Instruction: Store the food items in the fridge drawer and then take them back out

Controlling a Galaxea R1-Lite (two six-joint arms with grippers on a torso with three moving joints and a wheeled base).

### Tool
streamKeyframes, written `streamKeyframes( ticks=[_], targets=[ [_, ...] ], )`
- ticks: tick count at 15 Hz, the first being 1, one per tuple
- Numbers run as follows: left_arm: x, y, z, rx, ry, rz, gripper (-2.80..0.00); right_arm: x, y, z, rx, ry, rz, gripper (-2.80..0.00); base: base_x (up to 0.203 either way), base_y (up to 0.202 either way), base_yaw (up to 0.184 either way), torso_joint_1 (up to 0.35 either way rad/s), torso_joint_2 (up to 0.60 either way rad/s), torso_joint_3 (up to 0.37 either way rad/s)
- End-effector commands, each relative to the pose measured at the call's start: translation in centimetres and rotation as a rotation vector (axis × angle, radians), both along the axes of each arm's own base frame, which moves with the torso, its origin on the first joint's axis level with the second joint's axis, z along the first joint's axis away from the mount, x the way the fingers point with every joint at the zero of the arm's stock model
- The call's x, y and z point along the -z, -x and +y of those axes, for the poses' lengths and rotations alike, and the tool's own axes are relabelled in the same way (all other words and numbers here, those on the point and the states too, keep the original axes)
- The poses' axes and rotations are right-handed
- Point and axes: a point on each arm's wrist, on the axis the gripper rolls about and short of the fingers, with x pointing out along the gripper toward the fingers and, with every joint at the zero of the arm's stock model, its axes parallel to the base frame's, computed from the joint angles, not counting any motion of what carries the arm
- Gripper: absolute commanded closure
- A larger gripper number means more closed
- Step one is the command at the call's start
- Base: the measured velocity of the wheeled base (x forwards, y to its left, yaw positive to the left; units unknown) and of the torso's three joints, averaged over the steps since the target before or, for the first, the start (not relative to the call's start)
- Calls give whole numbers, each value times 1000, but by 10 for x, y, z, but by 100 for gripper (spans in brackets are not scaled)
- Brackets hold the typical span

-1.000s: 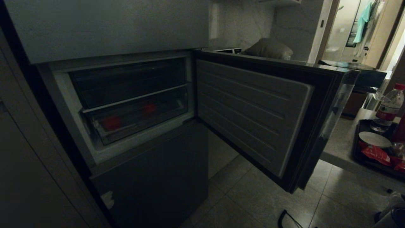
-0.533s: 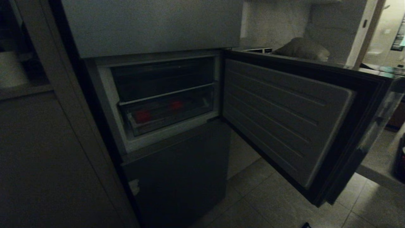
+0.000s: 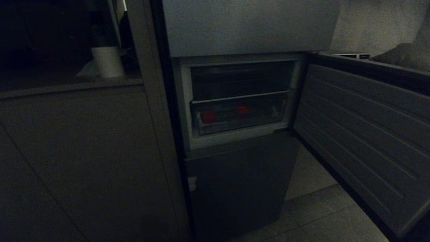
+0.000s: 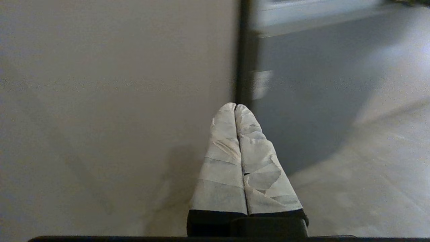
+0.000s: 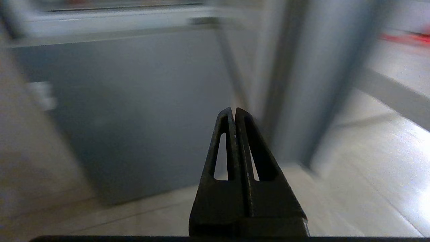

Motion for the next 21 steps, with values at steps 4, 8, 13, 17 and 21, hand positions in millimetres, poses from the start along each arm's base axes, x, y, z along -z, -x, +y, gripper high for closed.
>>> streamKeyframes(
  ticks=[4, 8, 13, 17, 21],
  targets=[
    [0, 0, 0, -1, 1, 1, 0, 0, 0, 0, 0, 1, 1, 0, 2, -7, 173, 4, 4, 1],
    [0, 0, 0, 0, 6, 1, 0, 0, 0, 0, 0, 1, 1, 0, 2, -7, 173, 0, 1, 1],
    [0, 0, 0, -1, 8, 1, 0, 0, 0, 0, 0, 0, 1, 0, 2, -7, 156, 5, 2, -1],
    [0, 0, 0, -1, 6, 1, 0, 0, 0, 0, 0, 1, 1, 0, 0, -1, 19, -1, 0, 0],
    [0, 0, 0, -2, 11, 1, 0, 0, 0, 0, 0, 1, 1, 0, 0, 0, 0, 0, 0, 0]
  ],
)
